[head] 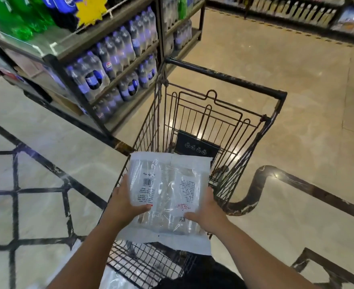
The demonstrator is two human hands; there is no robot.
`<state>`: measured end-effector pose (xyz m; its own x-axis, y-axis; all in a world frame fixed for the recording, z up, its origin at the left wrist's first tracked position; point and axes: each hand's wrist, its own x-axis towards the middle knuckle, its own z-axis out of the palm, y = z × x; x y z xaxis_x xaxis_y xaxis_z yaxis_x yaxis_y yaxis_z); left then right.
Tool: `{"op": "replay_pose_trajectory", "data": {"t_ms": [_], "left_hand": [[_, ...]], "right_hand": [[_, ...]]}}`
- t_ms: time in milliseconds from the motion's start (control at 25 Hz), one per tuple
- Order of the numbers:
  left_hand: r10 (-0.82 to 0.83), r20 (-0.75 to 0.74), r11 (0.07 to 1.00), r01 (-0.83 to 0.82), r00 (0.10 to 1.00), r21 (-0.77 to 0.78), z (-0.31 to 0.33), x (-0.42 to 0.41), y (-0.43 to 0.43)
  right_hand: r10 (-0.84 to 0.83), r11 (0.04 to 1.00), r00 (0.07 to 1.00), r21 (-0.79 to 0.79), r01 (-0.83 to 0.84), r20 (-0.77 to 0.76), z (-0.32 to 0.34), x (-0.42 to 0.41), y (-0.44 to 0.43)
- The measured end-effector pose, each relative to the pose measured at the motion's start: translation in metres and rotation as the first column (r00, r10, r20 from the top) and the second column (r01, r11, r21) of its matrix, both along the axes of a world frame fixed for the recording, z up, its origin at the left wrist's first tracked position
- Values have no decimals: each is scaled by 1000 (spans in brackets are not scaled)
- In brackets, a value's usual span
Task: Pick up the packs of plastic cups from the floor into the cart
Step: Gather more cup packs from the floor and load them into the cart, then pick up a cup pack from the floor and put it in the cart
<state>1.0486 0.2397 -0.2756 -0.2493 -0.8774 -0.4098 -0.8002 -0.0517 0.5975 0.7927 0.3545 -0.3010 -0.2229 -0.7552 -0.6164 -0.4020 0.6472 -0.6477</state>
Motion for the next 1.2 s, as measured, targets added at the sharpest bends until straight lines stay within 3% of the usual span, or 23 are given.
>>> {"op": "replay_pose_trajectory", "data": {"t_ms": [360,560,760,920,1040,1200], "left_hand": [[88,153,981,-112,984,157,-96,-76,-54],[208,214,946,-252,954,203,-152,-77,-70],[136,304,932,-226,943,284,-165,-62,-63],[-52,427,979,-38,903,200,-143,-57,-51],[-73,576,993,8,814,114,-104,-60,-28],[-1,659,995,-64,752,75,-61,-38,17]], "right_hand": [[58,920,995,384,-85,82,-105,-81,-111],[106,904,993,411,-115,44,-158,-75,-131],[302,869,952,422,-257,-42,-176,-69,-125],[551,794,818,401,-456,-162,-145,-70,-129],[727,681,625,418,-602,-283,-113,-64,-130],[772,636,529,395,-663,-353,-72,-47,-126]]}}
